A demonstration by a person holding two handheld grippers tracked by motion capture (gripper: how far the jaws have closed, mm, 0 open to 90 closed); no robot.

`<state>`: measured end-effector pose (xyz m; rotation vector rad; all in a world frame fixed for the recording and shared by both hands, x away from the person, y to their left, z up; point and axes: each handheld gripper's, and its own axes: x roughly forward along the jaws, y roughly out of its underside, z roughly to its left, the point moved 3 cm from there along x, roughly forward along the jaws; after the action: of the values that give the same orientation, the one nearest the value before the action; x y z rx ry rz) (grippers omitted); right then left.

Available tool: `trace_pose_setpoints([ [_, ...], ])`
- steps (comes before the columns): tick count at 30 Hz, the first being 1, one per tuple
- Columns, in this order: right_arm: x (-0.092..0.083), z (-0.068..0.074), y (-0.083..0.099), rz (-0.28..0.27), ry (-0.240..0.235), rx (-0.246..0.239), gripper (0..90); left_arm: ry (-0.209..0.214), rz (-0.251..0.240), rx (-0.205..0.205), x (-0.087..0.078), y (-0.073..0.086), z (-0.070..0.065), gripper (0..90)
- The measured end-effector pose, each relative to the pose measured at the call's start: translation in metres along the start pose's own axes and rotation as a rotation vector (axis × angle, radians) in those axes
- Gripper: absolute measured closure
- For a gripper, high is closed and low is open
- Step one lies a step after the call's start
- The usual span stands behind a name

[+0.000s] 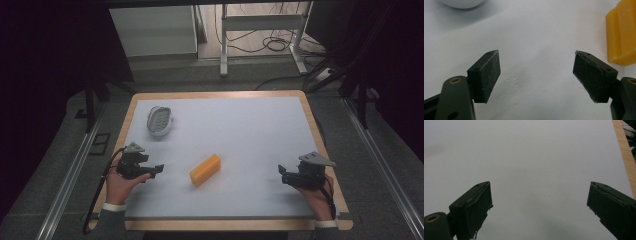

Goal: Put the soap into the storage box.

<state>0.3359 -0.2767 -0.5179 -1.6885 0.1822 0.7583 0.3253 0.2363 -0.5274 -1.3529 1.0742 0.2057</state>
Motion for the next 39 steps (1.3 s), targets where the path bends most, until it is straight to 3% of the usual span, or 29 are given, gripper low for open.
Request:
trace_pose_setpoints([
  [13, -0.004, -0.002, 0.006, 0.015, -0.042, 0.018, 8.0, 0.003, -0.005, 0.008, -0.002, -0.002, -0.004, 22.5],
  [22, -0.002, -0.004, 0.01, 0.025, -0.036, 0.033, 7.9, -0.002, 0.003, 0.02, -0.003, -0.004, -0.006, 22.1],
  [23, -0.002, -0.005, 0.011, 0.025, -0.032, 0.03, 8.0, 0.003, 0.005, 0.018, -0.004, -0.005, -0.006, 22.0],
  [24, -0.002, -0.008, 0.013, 0.029, -0.028, 0.038, 7.9, 0.035, 0.007, 0.01, -0.005, -0.006, -0.006, 21.8],
  [29, 0.0, -0.011, 0.018, 0.045, -0.032, 0.054, 7.9, 0.019, 0.03, 0.013, -0.009, -0.006, -0.006, 21.8],
  [39, 0.0, -0.009, 0.016, 0.042, -0.025, 0.045, 7.9, 0.047, 0.026, 0.05, -0.023, -0.02, -0.011, 20.0],
])
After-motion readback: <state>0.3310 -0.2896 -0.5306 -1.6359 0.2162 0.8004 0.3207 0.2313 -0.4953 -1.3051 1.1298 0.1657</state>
